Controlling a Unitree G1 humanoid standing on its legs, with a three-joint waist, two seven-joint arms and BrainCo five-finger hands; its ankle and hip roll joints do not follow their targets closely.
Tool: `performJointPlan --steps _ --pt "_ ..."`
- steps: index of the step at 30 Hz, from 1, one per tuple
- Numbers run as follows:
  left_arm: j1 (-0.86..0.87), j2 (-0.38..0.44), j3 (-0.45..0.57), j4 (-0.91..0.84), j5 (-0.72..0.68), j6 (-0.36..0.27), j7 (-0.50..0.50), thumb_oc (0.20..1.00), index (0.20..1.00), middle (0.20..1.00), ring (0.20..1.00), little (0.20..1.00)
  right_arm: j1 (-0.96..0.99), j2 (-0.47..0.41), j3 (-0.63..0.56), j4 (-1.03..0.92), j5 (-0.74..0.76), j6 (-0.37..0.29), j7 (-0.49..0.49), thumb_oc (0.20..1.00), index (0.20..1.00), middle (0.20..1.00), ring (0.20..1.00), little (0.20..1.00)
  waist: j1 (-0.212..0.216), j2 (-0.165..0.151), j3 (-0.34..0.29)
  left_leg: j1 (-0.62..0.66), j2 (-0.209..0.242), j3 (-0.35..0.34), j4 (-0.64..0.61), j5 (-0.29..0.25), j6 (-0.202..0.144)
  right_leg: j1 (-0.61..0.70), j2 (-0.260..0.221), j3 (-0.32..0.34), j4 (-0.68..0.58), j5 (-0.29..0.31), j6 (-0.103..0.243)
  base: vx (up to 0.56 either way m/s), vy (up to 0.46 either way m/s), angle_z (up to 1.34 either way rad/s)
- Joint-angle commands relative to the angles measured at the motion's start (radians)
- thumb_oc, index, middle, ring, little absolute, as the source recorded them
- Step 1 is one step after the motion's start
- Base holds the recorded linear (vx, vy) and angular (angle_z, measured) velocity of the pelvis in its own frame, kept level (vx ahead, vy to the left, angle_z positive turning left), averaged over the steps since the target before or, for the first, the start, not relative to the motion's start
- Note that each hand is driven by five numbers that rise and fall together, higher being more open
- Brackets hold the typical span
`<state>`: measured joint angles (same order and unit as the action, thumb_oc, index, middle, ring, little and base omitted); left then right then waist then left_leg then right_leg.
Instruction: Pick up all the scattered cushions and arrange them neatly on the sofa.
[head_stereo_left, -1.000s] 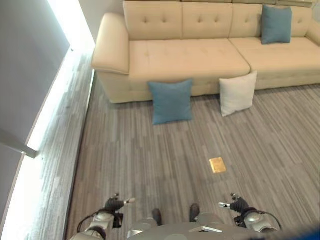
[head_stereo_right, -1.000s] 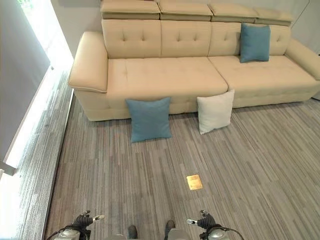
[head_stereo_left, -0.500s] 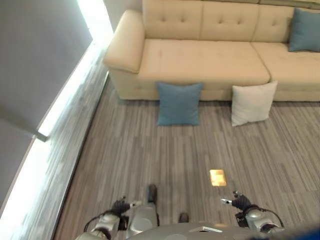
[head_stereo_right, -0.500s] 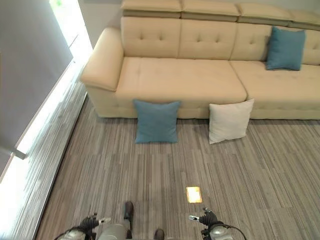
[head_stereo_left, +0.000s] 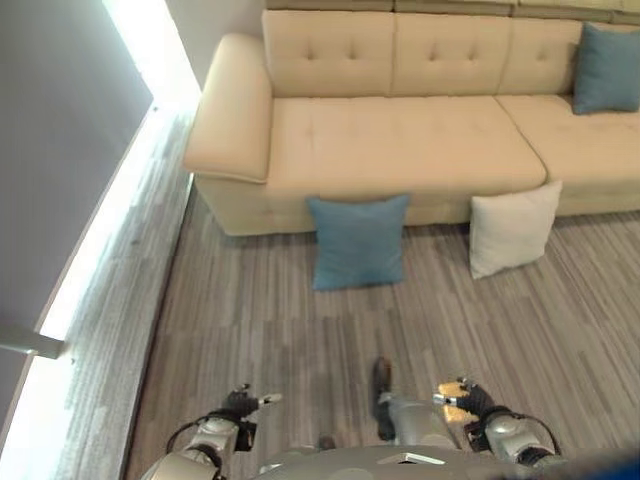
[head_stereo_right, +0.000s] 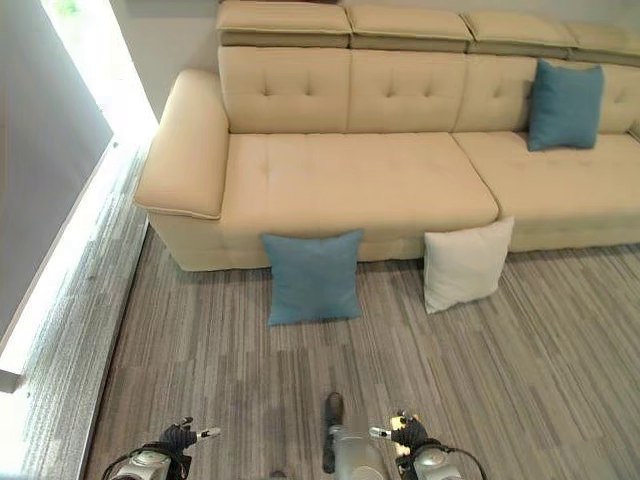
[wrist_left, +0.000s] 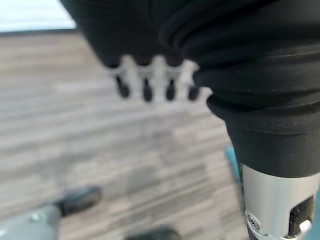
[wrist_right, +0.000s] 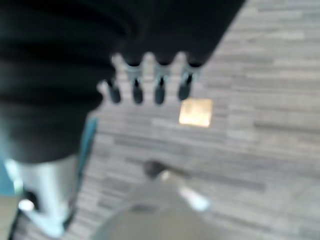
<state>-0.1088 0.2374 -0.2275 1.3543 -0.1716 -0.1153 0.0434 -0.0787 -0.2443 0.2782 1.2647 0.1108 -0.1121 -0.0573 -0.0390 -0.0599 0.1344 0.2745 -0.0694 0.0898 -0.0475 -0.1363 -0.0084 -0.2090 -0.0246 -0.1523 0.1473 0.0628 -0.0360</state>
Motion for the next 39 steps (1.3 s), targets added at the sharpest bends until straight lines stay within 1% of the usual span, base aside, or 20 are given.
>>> performJointPlan --steps 1,3,5,6,7,8,13,14,15,16,18,19,21,22,24,26,28,36,38,39 --pt "-0.063 -0.016 -0.011 -0.024 0.006 -0.019 -0.010 1.000 1.000 1.000 1.000 1.000 -0.036 -0.055 0.023 -0.010 0.010 -0.025 -0.012 1.000 1.000 1.000 1.000 1.000 0.011 -0.016 0.031 -0.206 0.070 -0.003 0.356 0.136 -0.062 0.191 -0.009 0.020 -0.138 0.003 0.082 0.19 -0.217 0.61" --pt "-0.070 -0.018 -0.018 -0.031 -0.004 -0.016 -0.008 1.000 1.000 1.000 1.000 1.000 -0.033 -0.055 0.026 -0.007 0.021 -0.021 -0.013 1.000 1.000 1.000 1.000 1.000 0.017 -0.024 0.038 -0.239 0.083 0.006 0.381 0.143 -0.058 0.218 -0.011 0.016 -0.146 -0.017 0.070 0.15 -0.100 0.13" --pt "-0.072 -0.019 -0.021 -0.030 -0.007 -0.016 -0.008 1.000 1.000 1.000 1.000 1.000 -0.033 -0.053 0.025 -0.006 0.028 -0.020 -0.011 1.000 1.000 1.000 1.000 1.000 0.023 -0.026 0.039 -0.258 0.075 0.003 0.352 0.130 -0.051 0.227 -0.014 0.018 -0.149 -0.024 0.070 0.15 -0.027 -0.17" --pt "-0.073 -0.022 -0.027 -0.029 -0.003 -0.016 -0.007 1.000 1.000 1.000 1.000 1.000 -0.031 -0.054 0.026 0.000 0.035 -0.020 -0.006 1.000 1.000 1.000 1.000 1.000 0.026 -0.032 0.034 -0.276 0.067 0.005 0.278 0.096 -0.036 0.250 -0.020 0.017 -0.169 -0.035 0.078 0.35 0.055 -0.15" --pt "-0.068 -0.025 -0.030 -0.027 0.003 -0.016 -0.005 1.000 1.000 1.000 1.000 1.000 -0.027 -0.054 0.028 -0.003 0.030 -0.023 -0.010 1.000 1.000 1.000 1.000 1.000 0.032 -0.022 0.026 -0.301 0.069 -0.006 0.124 0.133 -0.032 0.280 -0.012 0.024 -0.186 -0.056 0.086 0.51 0.106 -0.03" --pt "-0.059 -0.026 -0.027 -0.018 0.010 -0.014 -0.002 1.000 1.000 1.000 1.000 1.000 -0.023 -0.053 0.031 -0.005 0.028 -0.025 -0.013 1.000 1.000 1.000 1.000 1.000 0.045 -0.010 0.024 -0.339 0.068 -0.023 0.055 0.206 -0.041 0.305 -0.002 0.032 -0.191 -0.074 0.088 0.45 0.136 -0.01" --pt "-0.035 -0.022 -0.010 -0.002 0.009 -0.011 -0.008 1.000 1.000 1.000 1.000 1.000 -0.018 -0.043 0.026 -0.007 0.017 -0.025 -0.008 1.000 1.000 1.000 1.000 1.000 0.050 -0.005 0.008 -0.291 0.047 -0.028 0.027 0.187 -0.021 0.318 -0.020 0.049 -0.150 -0.098 0.100 0.21 0.116 -0.24" --pt "-0.029 -0.022 -0.008 0.002 0.014 -0.011 -0.011 1.000 1.000 1.000 1.000 1.000 -0.018 -0.041 0.022 -0.010 0.019 -0.026 -0.006 1.000 1.000 1.000 1.000 1.000 0.052 -0.002 0.004 -0.280 0.040 -0.024 0.025 0.181 -0.013 0.313 -0.025 0.053 -0.130 -0.101 0.106 0.22 0.243 -0.34" --pt "-0.022 -0.015 0.003 0.000 0.009 -0.010 -0.012 1.000 1.000 1.000 1.000 1.000 -0.031 -0.033 0.026 -0.030 0.008 -0.028 -0.005 1.000 1.000 1.000 1.000 1.000 0.065 0.007 0.011 -0.257 0.029 -0.005 0.032 0.150 0.015 0.263 -0.056 0.041 0.010 -0.106 0.134 0.22 0.244 -0.42" --pt "-0.022 -0.015 0.003 0.000 0.009 -0.010 -0.012 1.000 1.000 1.000 1.000 1.000 -0.031 -0.033 0.026 -0.030 0.008 -0.028 -0.005 1.000 1.000 1.000 1.000 1.000 0.066 0.007 0.011 -0.258 0.029 -0.004 0.032 0.149 0.015 0.261 -0.057 0.042 0.013 -0.107 0.134 0.17 0.226 -0.50" --pt "-0.026 -0.006 0.009 -0.001 -0.001 -0.009 -0.009 1.000 1.000 1.000 1.000 1.000 -0.049 -0.034 0.032 -0.038 0.005 -0.030 -0.008 1.000 1.000 1.000 1.000 1.000 0.070 0.013 0.028 -0.250 0.026 0.008 0.047 0.133 0.035 0.209 -0.083 0.031 0.110 -0.070 0.153 0.10 0.108 -0.40" --pt "-0.036 0.007 0.006 -0.004 -0.004 -0.012 -0.009 1.000 1.000 1.000 1.000 1.000 -0.056 -0.035 0.036 -0.051 0.008 -0.031 -0.009 1.000 1.000 1.000 1.000 1.000 0.065 0.021 0.039 -0.232 0.025 0.002 0.053 0.113 0.047 0.157 -0.095 0.046 0.162 -0.055 0.150 0.20 0.084 -0.34" --pt "-0.038 0.017 0.012 -0.004 -0.004 -0.017 -0.003 1.000 1.000 1.000 1.000 1.000 -0.070 -0.044 0.034 -0.063 -0.002 -0.030 -0.012 1.000 1.000 1.000 1.000 1.000 0.063 0.031 0.036 -0.200 0.033 -0.001 0.037 0.091 0.039 0.132 -0.133 0.003 0.040 -0.029 0.150 0.22 -0.022 -0.12" --pt "-0.038 0.017 0.012 -0.004 -0.004 -0.017 -0.003 1.000 1.000 1.000 1.000 1.000 -0.070 -0.044 0.034 -0.063 -0.002 -0.030 -0.012 1.000 1.000 1.000 1.000 1.000 0.063 0.031 0.036 -0.199 0.033 -0.001 0.037 0.091 0.039 0.133 -0.133 0.003 0.040 -0.029 0.150 0.16 -0.059 0.13" --pt "-0.041 0.019 0.014 -0.005 -0.003 -0.020 0.000 1.000 1.000 1.000 1.000 1.000 -0.070 -0.046 0.034 -0.065 -0.005 -0.030 -0.011 1.000 1.000 1.000 1.000 1.000 0.049 0.027 0.041 -0.183 0.028 -0.010 0.043 0.080 0.035 0.118 -0.138 0.025 -0.011 0.006 0.166 0.12 -0.051 0.03" --pt "-0.042 0.017 0.013 -0.005 0.005 -0.024 0.001 1.000 1.000 1.000 1.000 1.000 -0.070 -0.047 0.033 -0.061 -0.010 -0.029 -0.011 1.000 1.000 1.000 1.000 1.000 0.044 0.022 0.036 -0.170 0.027 -0.011 0.047 0.070 0.030 0.135 -0.138 0.039 -0.037 0.011 0.172 0.14 -0.078 0.00" --pt "-0.037 0.013 0.013 -0.014 0.000 -0.029 -0.001 1.000 1.000 1.000 1.000 1.000 -0.065 -0.055 0.041 -0.058 -0.025 -0.032 -0.013 1.000 1.000 1.000 1.000 1.000 0.050 0.013 0.011 -0.155 0.035 -0.017 0.040 0.070 0.016 0.185 -0.123 0.033 -0.094 0.010 0.163 0.21 -0.173 0.23" --pt "-0.037 0.005 0.003 -0.031 0.007 -0.033 0.002 1.000 1.000 1.000 1.000 1.000 -0.051 -0.059 0.049 -0.070 -0.021 -0.037 -0.014 1.000 1.000 1.000 1.000 1.000 0.048 0.008 -0.008 -0.142 0.056 -0.037 0.014 0.082 -0.005 0.241 -0.103 -0.003 -0.133 -0.020 0.149 0.07 -0.110 0.06" --pt "-0.081 0.011 -0.014 -0.073 -0.017 -0.047 0.040 1.000 1.000 1.000 1.000 1.000 -0.074 -0.072 0.054 -0.104 -0.018 -0.050 -0.047 1.000 1.000 1.000 1.000 1.000 0.043 0.006 0.029 -0.196 0.067 -0.043 0.033 0.092 -0.015 0.198 -0.102 -0.014 -0.109 -0.031 0.142 -0.24 -0.112 0.29" --pt "-0.137 0.017 -0.029 -0.116 -0.058 -0.064 0.074 1.000 1.000 1.000 1.000 1.000 -0.105 -0.082 0.055 -0.127 0.003 -0.062 -0.073 1.000 1.000 1.000 1.000 1.000 0.040 0.004 0.077 -0.271 0.070 -0.051 0.067 0.100 -0.022 0.131 -0.108 -0.025 -0.074 -0.033 0.137 -0.42 -0.081 0.30"
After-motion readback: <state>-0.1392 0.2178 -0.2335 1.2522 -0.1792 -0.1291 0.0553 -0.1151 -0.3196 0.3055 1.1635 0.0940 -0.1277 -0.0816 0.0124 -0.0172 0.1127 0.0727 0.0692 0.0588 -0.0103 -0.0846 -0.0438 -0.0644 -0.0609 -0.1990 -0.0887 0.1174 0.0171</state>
